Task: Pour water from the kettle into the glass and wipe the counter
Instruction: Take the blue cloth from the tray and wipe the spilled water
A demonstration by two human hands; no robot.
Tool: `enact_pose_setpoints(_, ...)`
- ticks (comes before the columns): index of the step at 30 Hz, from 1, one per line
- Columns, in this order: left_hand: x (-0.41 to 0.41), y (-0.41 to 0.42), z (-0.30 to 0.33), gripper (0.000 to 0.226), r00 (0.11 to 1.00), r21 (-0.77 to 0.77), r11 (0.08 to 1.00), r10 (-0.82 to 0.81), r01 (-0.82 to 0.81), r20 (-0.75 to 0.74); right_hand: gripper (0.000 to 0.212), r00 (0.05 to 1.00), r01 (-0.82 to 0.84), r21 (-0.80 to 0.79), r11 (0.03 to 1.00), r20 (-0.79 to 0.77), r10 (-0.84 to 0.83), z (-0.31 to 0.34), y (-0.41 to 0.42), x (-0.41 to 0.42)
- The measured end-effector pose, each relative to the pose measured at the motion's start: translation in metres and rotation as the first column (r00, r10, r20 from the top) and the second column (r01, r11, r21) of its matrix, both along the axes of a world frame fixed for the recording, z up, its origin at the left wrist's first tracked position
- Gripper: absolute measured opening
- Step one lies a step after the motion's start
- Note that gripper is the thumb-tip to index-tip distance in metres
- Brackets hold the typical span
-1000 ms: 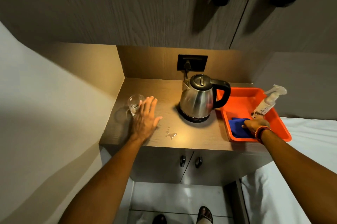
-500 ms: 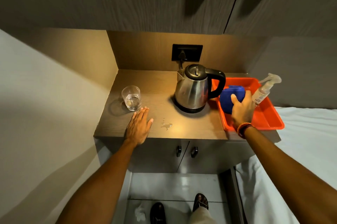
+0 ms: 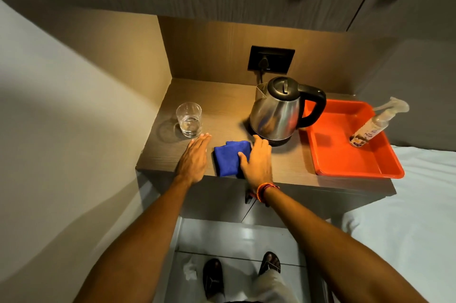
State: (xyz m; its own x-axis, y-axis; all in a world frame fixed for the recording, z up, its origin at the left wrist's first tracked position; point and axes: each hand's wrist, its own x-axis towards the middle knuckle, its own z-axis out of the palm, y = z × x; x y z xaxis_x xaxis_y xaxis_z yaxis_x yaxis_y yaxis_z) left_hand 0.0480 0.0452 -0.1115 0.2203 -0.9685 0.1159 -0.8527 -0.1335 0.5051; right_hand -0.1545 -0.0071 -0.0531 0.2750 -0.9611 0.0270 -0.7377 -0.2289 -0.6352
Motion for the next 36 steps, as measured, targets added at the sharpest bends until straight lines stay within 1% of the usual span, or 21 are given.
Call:
enact_pose_setpoints(1, -0.001, 0.0, 0.0, 0.053, 1.0, -0.005, 1.0, 0.0, 0.0, -0.001, 0.052, 1.0, -0.005, -0.08, 0.997, -0.001, 0.004, 0.001, 0.0, -0.001)
enact_pose_setpoints(2, 0.0, 0.0, 0.0, 0.054, 1.0, -0.011, 1.0, 0.003, -0.003, 0.004, 0.047, 0.996, -0.075, -0.117, 0.99, 0.032, 0.079, 0.0, 0.001, 0.001)
enact_pose_setpoints(3, 0.0, -0.001, -0.001, 0.053, 1.0, -0.022, 1.0, 0.004, -0.004, 0.017, 0.044, 0.977, -0.207, -0.131, 0.97, 0.021, 0.211, -0.004, 0.002, 0.002)
enact_pose_setpoints(4, -0.001, -0.001, -0.002, 0.052, 0.999, -0.033, 0.999, 0.001, 0.0, 0.042, 0.047, 0.934, -0.357, -0.124, 0.926, -0.072, 0.35, -0.01, 0.004, 0.005)
enact_pose_setpoints(5, -0.001, -0.002, -0.004, 0.052, 0.997, -0.037, 0.999, -0.004, 0.007, 0.072, 0.054, 0.873, -0.468, -0.117, 0.876, -0.217, 0.437, -0.019, 0.006, 0.007)
enact_pose_setpoints(6, -0.001, -0.002, -0.005, 0.051, 0.995, -0.035, 0.999, -0.01, 0.014, 0.098, 0.058, 0.82, -0.517, -0.11, 0.849, -0.347, 0.454, -0.029, 0.006, 0.008)
enact_pose_setpoints(7, -0.001, -0.002, -0.006, 0.051, 0.993, -0.033, 0.999, -0.014, 0.018, 0.118, 0.061, 0.796, -0.519, -0.109, 0.848, -0.422, 0.433, -0.036, 0.004, 0.01)
enact_pose_setpoints(9, -0.001, -0.002, -0.006, 0.051, 0.989, -0.036, 0.999, -0.016, 0.021, 0.149, 0.063, 0.783, -0.497, -0.109, 0.861, -0.485, 0.39, -0.041, -0.003, 0.013)
enact_pose_setpoints(11, 0.001, -0.003, -0.005, 0.051, 0.987, -0.035, 0.999, -0.019, 0.025, 0.158, 0.063, 0.776, -0.488, -0.096, 0.867, -0.502, 0.382, -0.037, -0.016, 0.022)
enact_pose_setpoints(14, 0.002, -0.003, -0.005, 0.052, 0.993, -0.03, 0.999, -0.01, 0.014, 0.119, 0.064, 0.787, -0.434, -0.064, 0.899, -0.512, 0.344, -0.033, -0.034, 0.035)
enact_pose_setpoints(16, 0.001, -0.003, -0.005, 0.054, 0.994, -0.041, 0.999, -0.009, 0.014, 0.11, 0.064, 0.791, -0.424, -0.076, 0.902, -0.515, 0.328, -0.034, -0.025, 0.037)
enact_pose_setpoints(18, -0.002, -0.003, -0.006, 0.056, 0.994, -0.048, 0.999, -0.002, 0.007, 0.113, 0.063, 0.787, -0.469, -0.094, 0.878, -0.495, 0.367, -0.037, -0.004, 0.026)
enact_pose_setpoints(20, -0.004, -0.003, -0.005, 0.057, 0.994, -0.056, 0.998, 0.013, -0.007, 0.112, 0.063, 0.76, -0.537, -0.096, 0.838, -0.485, 0.432, -0.041, 0.011, 0.008)
enact_pose_setpoints(23, -0.004, -0.002, -0.006, 0.058, 0.992, -0.076, 0.997, 0.025, -0.016, 0.124, 0.063, 0.725, -0.593, -0.092, 0.8, -0.493, 0.481, -0.04, -0.002, -0.002)
enact_pose_setpoints(24, -0.005, -0.002, -0.006, 0.058, 0.992, -0.077, 0.997, 0.029, -0.02, 0.121, 0.063, 0.735, -0.574, -0.095, 0.813, -0.497, 0.461, -0.039, -0.01, 0.002)
enact_pose_setpoints(27, -0.007, -0.003, -0.004, 0.06, 0.994, -0.054, 0.998, 0.035, -0.03, 0.101, 0.065, 0.802, -0.432, -0.062, 0.9, -0.483, 0.352, -0.035, -0.027, 0.032)
enact_pose_setpoints(29, -0.006, -0.002, -0.004, 0.059, 0.996, -0.047, 0.999, 0.02, -0.015, 0.093, 0.066, 0.815, -0.403, -0.074, 0.912, -0.483, 0.32, -0.036, -0.023, 0.045)
enact_pose_setpoints(31, -0.002, 0.0, -0.005, 0.057, 0.995, -0.048, 0.999, -0.021, 0.026, 0.099, 0.064, 0.781, -0.487, -0.096, 0.868, -0.492, 0.384, -0.039, -0.011, 0.037)
enact_pose_setpoints(33, 0.002, 0.002, -0.004, 0.057, 0.992, -0.052, 0.997, -0.052, 0.058, 0.112, 0.064, 0.719, -0.595, -0.1, 0.798, -0.51, 0.472, -0.042, -0.002, 0.017)
enact_pose_setpoints(35, 0.005, 0.006, -0.003, 0.057, 0.988, -0.062, 0.996, -0.061, 0.071, 0.145, 0.064, 0.687, -0.638, -0.098, 0.763, -0.521, 0.507, -0.042, -0.005, 0.004)
enact_pose_setpoints(36, 0.007, 0.008, -0.003, 0.055, 0.986, -0.067, 0.995, -0.061, 0.072, 0.157, 0.064, 0.687, -0.636, -0.1, 0.765, -0.526, 0.502, -0.042, -0.011, 0.004)
